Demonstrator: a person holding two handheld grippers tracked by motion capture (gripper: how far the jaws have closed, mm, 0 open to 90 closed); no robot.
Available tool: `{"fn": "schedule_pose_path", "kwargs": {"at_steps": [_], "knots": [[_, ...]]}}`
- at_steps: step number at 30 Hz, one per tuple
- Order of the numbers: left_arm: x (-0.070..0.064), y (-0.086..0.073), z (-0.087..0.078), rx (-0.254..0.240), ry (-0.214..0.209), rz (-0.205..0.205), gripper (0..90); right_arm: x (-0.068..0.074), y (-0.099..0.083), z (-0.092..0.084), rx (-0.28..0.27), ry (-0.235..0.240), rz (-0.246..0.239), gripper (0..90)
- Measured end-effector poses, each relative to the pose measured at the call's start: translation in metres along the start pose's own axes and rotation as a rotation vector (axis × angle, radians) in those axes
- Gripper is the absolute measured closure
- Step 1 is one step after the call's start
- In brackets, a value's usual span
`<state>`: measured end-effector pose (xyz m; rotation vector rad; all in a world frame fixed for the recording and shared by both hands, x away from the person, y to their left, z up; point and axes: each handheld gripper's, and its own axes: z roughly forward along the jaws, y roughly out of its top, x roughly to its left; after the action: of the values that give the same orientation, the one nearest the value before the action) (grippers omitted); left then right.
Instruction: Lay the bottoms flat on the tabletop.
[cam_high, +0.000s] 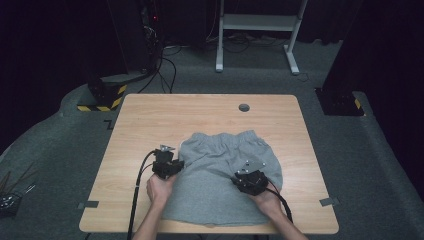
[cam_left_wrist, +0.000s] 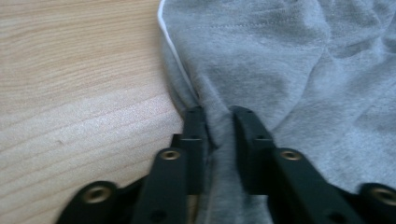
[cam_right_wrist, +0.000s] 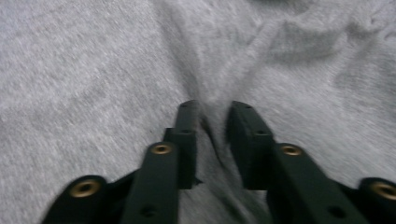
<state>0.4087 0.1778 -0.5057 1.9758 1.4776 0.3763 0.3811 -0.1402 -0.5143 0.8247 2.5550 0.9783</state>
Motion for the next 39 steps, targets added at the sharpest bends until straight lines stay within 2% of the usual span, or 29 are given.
{"fn": "schedule_pose_path", "kwargs": {"at_steps": [2, 3, 6, 8, 9, 10, 12, 14, 16, 19, 21, 23, 24, 26, 28, 30, 31, 33, 34, 35, 39], "knots": [[-0.002, 0.004, -0.006, -0.028, 0.035, 0.034, 83.3, -0.002, 0.0, -0.002, 0.015, -0.002, -0.004, 80.8], [-0.001, 0.007, -0.011, -0.052, 0.049, 0.036, 83.8, -0.003, 0.001, -0.003, 0.026, -0.006, -0.012, 83.6], [0.006, 0.011, -0.023, -0.132, 0.137, 0.043, 84.0, -0.003, 0.002, -0.003, 0.034, -0.024, -0.03, 86.9], [0.01, 0.01, -0.018, -0.113, 0.18, 0.04, 81.2, -0.005, 0.003, -0.001, 0.028, -0.027, -0.028, 86.8], [0.011, 0.008, -0.015, -0.094, 0.205, 0.052, 76.4, -0.006, 0.004, 0.0, 0.023, -0.028, -0.017, 85.9], [0.011, 0.006, -0.013, -0.084, 0.206, 0.048, 69.7, -0.006, 0.005, -0.001, 0.013, -0.033, -0.009, 84.5], [0.01, -0.001, -0.013, -0.089, 0.169, 0.037, 60.1, -0.005, 0.004, -0.005, -0.011, -0.038, 0.012, 77.0], [0.006, -0.008, -0.015, -0.086, 0.149, 0.059, 53.9, -0.003, 0.003, -0.01, -0.017, -0.039, 0.015, 71.7], [0.003, -0.014, -0.017, -0.065, 0.138, 0.073, 51.5, -0.002, 0.0, -0.013, -0.018, -0.025, 0.017, 68.7], [0.006, -0.019, -0.018, -0.034, 0.125, 0.073, 55.5, -0.003, -0.005, -0.013, 0.005, -0.028, 0.011, 68.3], [0.008, -0.02, -0.016, -0.012, 0.121, 0.079, 63.9, -0.005, -0.007, -0.01, 0.024, -0.027, 0.023, 76.0], [0.007, -0.02, -0.014, -0.012, 0.117, 0.099, 73.3, -0.009, -0.007, -0.008, 0.021, -0.031, 0.012, 88.3], [0.007, -0.019, -0.013, -0.014, 0.124, 0.103, 75.9, -0.012, -0.005, -0.007, 0.025, -0.029, 0.019, 89.0], [0.009, -0.018, -0.013, -0.018, 0.152, 0.106, 79.7, -0.019, 0.002, -0.002, 0.039, -0.054, 0.01, 89.5], [0.015, -0.018, -0.014, -0.02, 0.17, 0.083, 79.9, -0.024, 0.01, 0.004, 0.048, -0.073, 0.007, 89.4], [0.018, -0.018, -0.016, -0.021, 0.205, 0.062, 74.3, -0.029, 0.015, 0.008, 0.036, -0.073, 0.025, 88.7], [0.017, -0.018, -0.017, -0.011, 0.214, 0.057, 64.3, -0.031, 0.017, 0.01, 0.024, -0.056, 0.034, 86.3], [0.01, -0.018, -0.018, 0.006, 0.211, 0.094, 53.6, -0.029, 0.018, 0.011, 0.025, -0.042, 0.028, 81.3], [0.003, -0.019, -0.02, -0.005, 0.206, 0.128, 50.6, -0.027, 0.017, 0.011, 0.028, -0.04, 0.027, 79.4], [0.0, -0.02, -0.021, -0.014, 0.191, 0.137, 47.8, -0.026, 0.016, 0.01, 0.022, -0.035, 0.023, 77.6], [-0.009, -0.026, -0.029, -0.07, 0.141, 0.139, 40.9, -0.025, 0.01, -0.013, -0.042, -0.042, 0.053, 72.4]]}}
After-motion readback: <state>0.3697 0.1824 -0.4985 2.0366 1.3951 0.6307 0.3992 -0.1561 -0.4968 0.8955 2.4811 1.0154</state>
